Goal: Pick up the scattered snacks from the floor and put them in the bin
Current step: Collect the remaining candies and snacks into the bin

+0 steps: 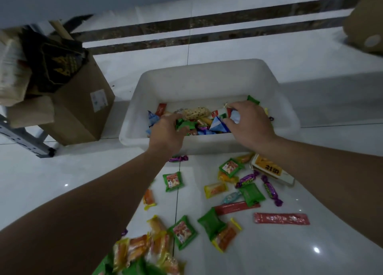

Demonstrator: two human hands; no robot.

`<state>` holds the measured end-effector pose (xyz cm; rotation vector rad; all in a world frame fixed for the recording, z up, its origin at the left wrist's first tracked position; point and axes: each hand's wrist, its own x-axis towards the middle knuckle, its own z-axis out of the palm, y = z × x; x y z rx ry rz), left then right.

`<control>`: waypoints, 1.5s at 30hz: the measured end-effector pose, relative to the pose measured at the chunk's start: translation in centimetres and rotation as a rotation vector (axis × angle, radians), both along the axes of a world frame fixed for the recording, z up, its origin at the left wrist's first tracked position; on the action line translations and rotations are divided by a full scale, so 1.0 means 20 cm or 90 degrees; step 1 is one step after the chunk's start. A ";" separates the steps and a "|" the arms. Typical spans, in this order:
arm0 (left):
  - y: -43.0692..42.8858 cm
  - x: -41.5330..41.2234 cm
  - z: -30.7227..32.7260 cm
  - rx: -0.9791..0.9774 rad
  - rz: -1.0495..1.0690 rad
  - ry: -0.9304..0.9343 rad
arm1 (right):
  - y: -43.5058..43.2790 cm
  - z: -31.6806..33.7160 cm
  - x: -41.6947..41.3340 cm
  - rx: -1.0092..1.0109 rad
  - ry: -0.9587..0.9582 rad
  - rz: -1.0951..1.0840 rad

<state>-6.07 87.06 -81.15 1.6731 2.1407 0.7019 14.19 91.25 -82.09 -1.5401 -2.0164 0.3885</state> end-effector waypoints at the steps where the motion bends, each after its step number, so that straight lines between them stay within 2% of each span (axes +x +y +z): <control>1: -0.01 0.03 0.01 0.001 -0.006 -0.003 | -0.03 0.02 0.03 0.001 -0.010 0.005; 6: -0.10 0.26 0.04 0.024 -0.060 -0.014 | -0.18 0.07 0.21 -0.021 -0.045 -0.010; 10: -0.20 0.48 0.02 0.033 -0.228 0.059 | -0.29 0.10 0.37 -0.033 -0.075 -0.027; 12: -0.25 0.58 -0.02 0.025 -0.261 0.073 | -0.34 0.10 0.45 -0.045 -0.097 -0.040; 17: -0.33 0.71 -0.15 -0.012 -0.278 0.041 | -0.41 0.05 0.61 -0.095 -0.119 -0.069; 25: -0.28 0.71 -0.26 -0.053 -0.250 0.067 | -0.43 -0.09 0.69 -0.194 -0.176 -0.049; 32: -0.19 0.65 -0.37 -0.097 -0.229 0.069 | -0.36 -0.26 0.69 -0.305 -0.147 -0.026; 39: -0.10 0.58 -0.50 -0.121 -0.229 0.079 | -0.22 -0.43 0.65 -0.329 -0.148 -0.038; 45: -0.03 0.55 -0.61 -0.228 -0.227 0.113 | -0.18 -0.51 0.62 -0.307 -0.184 -0.052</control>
